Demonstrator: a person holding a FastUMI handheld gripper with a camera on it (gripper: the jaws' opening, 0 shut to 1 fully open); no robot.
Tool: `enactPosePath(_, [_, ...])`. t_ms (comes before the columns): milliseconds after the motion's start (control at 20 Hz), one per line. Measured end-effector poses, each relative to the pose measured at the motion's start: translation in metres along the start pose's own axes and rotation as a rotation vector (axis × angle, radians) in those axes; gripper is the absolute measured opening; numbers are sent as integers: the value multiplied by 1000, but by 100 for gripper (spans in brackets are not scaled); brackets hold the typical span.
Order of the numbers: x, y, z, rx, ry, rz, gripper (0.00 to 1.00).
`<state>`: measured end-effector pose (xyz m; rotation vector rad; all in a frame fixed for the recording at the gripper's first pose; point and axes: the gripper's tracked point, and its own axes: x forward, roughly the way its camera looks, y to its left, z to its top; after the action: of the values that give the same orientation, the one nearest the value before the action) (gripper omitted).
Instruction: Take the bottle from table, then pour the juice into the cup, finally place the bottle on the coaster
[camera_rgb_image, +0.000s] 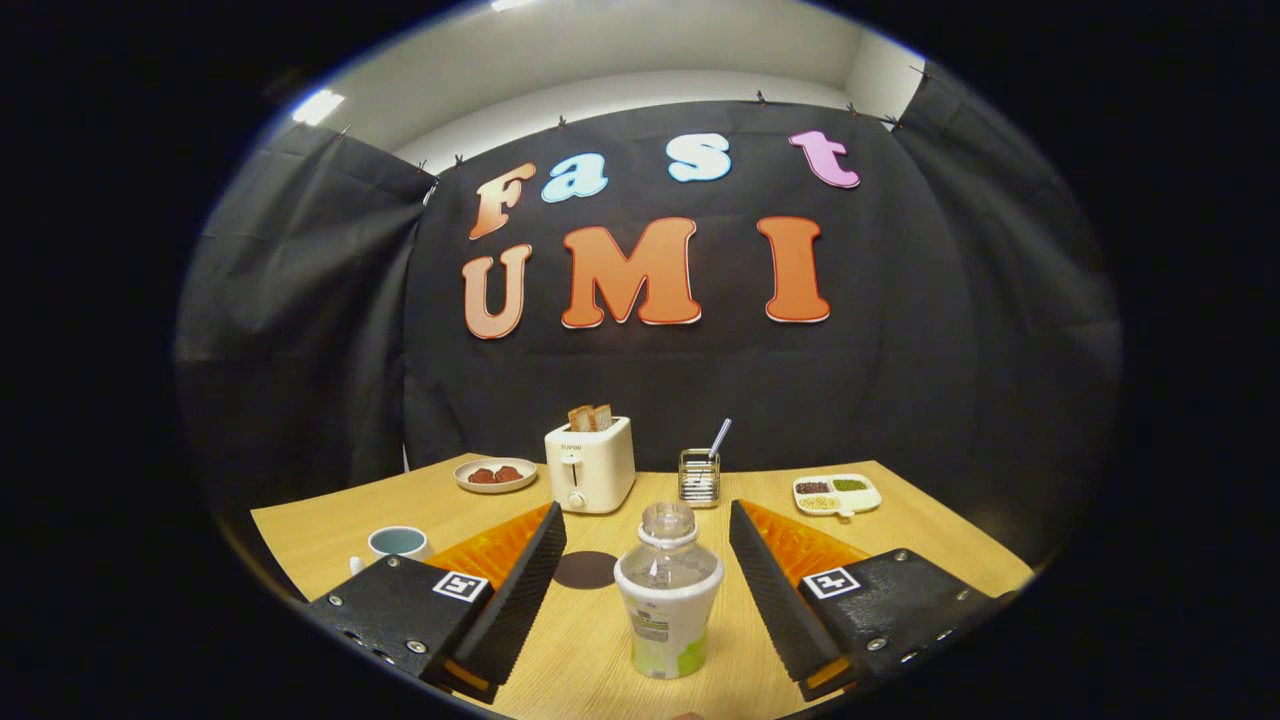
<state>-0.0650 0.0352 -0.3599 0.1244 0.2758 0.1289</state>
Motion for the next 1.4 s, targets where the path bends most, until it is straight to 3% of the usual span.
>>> enactPosePath(500, [18, -10, -62, 11, 115, -25, 98])
enactPosePath(800, [27, -12, -95, 26, 196, -45, 77])
enactPosePath(850, [29, -13, -92, 26, 181, -53, 70])
enactPosePath(1050, [27, -9, -94, 7, 202, -45, 62])
enactPosePath(1400, [40, 10, -52, -234, 162, -73, 59])
